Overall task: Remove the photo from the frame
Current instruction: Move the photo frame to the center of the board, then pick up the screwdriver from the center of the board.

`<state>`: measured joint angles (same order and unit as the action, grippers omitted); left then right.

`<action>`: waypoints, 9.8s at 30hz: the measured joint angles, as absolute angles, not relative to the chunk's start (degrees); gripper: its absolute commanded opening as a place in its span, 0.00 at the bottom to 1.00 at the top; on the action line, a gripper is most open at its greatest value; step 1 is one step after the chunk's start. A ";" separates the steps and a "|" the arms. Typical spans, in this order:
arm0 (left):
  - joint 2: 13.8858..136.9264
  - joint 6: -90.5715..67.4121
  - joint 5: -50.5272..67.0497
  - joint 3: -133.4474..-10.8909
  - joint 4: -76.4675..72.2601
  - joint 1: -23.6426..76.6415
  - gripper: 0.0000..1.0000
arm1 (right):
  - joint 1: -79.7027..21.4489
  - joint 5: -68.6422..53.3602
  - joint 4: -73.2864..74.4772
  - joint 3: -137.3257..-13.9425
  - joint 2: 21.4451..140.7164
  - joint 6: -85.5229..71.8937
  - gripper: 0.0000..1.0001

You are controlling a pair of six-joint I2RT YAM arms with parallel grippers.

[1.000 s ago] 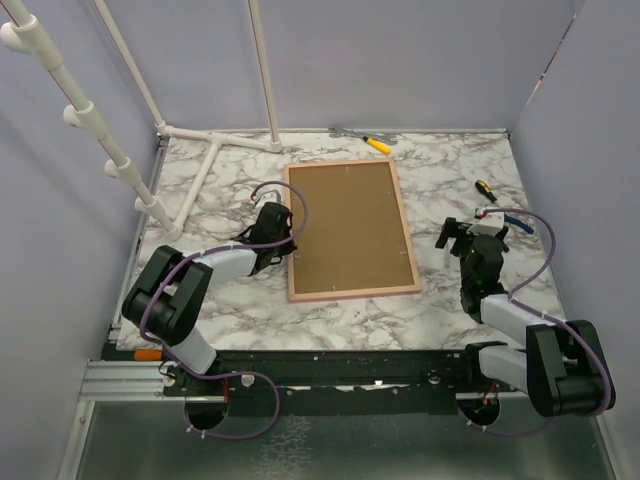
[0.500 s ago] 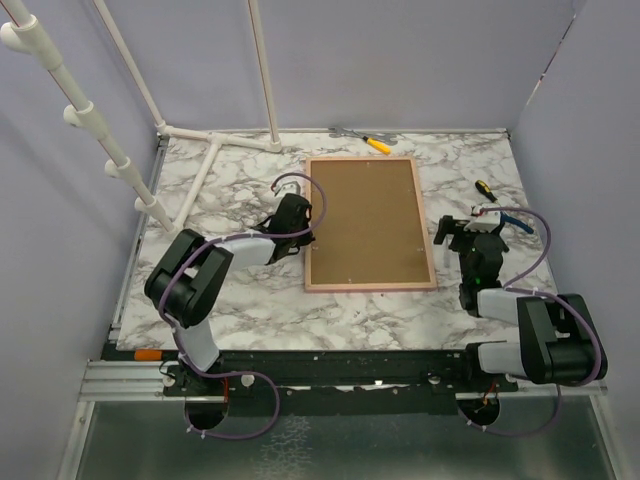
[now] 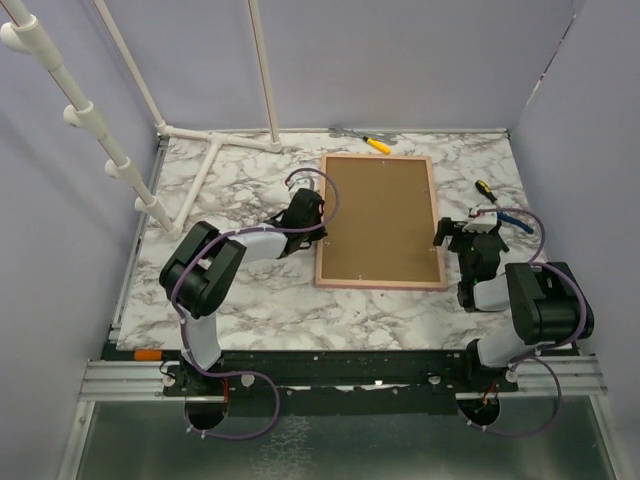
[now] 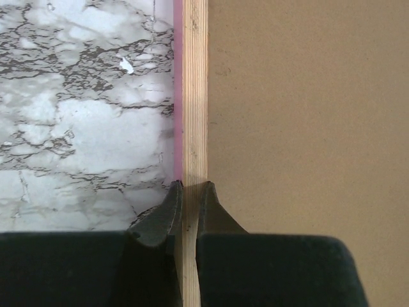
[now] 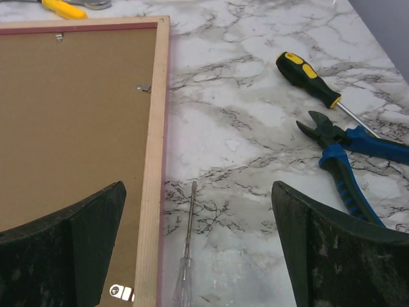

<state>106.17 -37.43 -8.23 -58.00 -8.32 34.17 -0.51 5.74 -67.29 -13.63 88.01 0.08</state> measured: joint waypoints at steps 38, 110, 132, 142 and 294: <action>109.30 -44.27 -9.26 -61.89 -7.64 38.70 0.00 | -0.51 6.15 -70.70 -13.30 88.49 -1.48 1.00; 110.00 -42.59 -14.17 -62.96 -4.97 39.13 0.17 | -0.51 6.15 -70.70 -13.30 88.51 -1.48 1.00; 107.68 -42.33 -12.88 -60.03 -5.48 38.81 0.24 | -0.51 8.88 -41.04 -26.81 72.88 -8.03 1.00; 107.68 -42.02 -12.64 -60.03 -5.48 38.70 0.24 | -0.40 16.14 -16.36 -33.71 72.25 -22.63 0.89; 80.97 -53.17 24.77 -37.01 -36.21 37.28 0.34 | -23.44 -46.94 -12.27 -32.77 67.42 -19.88 0.04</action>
<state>80.97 -53.17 24.77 -37.01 -36.21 37.28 -23.44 -46.94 -12.27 -32.77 67.42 -19.88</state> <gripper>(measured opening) 0.436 0.132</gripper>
